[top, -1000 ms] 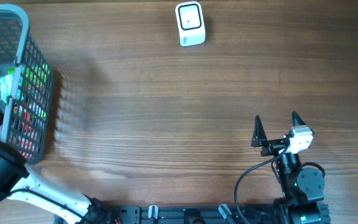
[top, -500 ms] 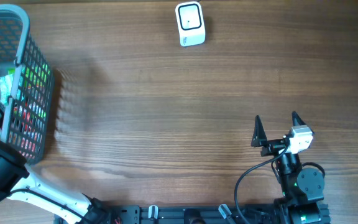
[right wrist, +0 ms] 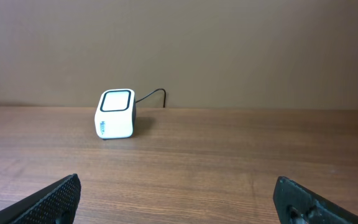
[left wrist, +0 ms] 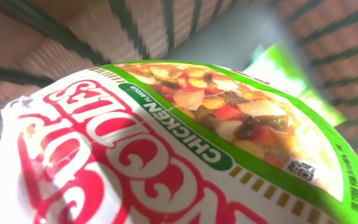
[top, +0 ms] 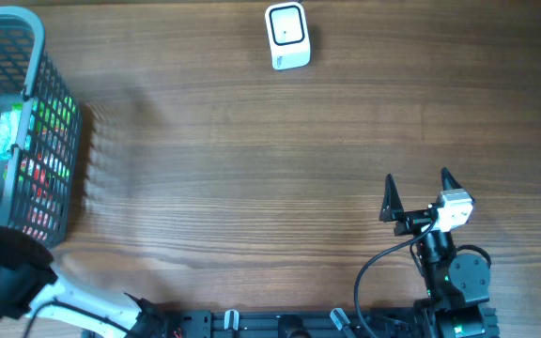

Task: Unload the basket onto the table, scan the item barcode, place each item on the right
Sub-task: 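Lift the noodle cup out and set it on the table centre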

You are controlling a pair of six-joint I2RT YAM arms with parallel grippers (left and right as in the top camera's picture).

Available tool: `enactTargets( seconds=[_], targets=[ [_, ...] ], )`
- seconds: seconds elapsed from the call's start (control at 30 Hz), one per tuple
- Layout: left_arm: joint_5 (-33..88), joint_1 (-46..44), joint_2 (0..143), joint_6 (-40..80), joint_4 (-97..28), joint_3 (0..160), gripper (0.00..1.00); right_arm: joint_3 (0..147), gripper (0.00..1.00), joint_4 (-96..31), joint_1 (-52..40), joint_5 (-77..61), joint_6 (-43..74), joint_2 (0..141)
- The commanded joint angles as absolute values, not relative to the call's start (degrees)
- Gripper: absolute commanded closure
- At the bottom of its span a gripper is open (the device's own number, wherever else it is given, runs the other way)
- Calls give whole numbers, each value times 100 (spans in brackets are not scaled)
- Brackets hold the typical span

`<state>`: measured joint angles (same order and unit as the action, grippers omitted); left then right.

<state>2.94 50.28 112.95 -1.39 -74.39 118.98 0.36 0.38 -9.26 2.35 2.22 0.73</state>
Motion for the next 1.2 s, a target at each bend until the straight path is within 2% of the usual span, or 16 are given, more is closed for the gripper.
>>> enactTargets(
  seconds=[0.0,0.17,0.33,0.5,0.6,0.8,0.9,1.07,1.17],
  targets=[
    [405,4567,10202,180,-7439,12783,27,30,0,58,-902,204,161,43],
    [346,3581,9170,447,-7397,12914,27,30,0,58,-902,202,158,43],
    [-91,1977,8388,954,-8167,12912,28,30,0,58,-902,202,161,43],
    [-329,421,8582,1573,-9515,12794,30,30,0,58,-902,202,158,43],
    [-357,-301,8809,1848,-9577,12274,31,30,0,58,-902,202,158,43],
    [-373,-1378,9166,2196,-8407,10381,30,30,0,58,-902,204,158,43],
    [-373,-1955,9463,2368,-7236,8962,29,30,0,58,-902,202,158,43],
    [-370,-2508,10064,2497,-5564,7585,30,30,0,58,-902,202,158,43],
    [-375,-2703,10501,2602,-4963,7188,31,30,0,58,-902,202,156,43]
  ],
)
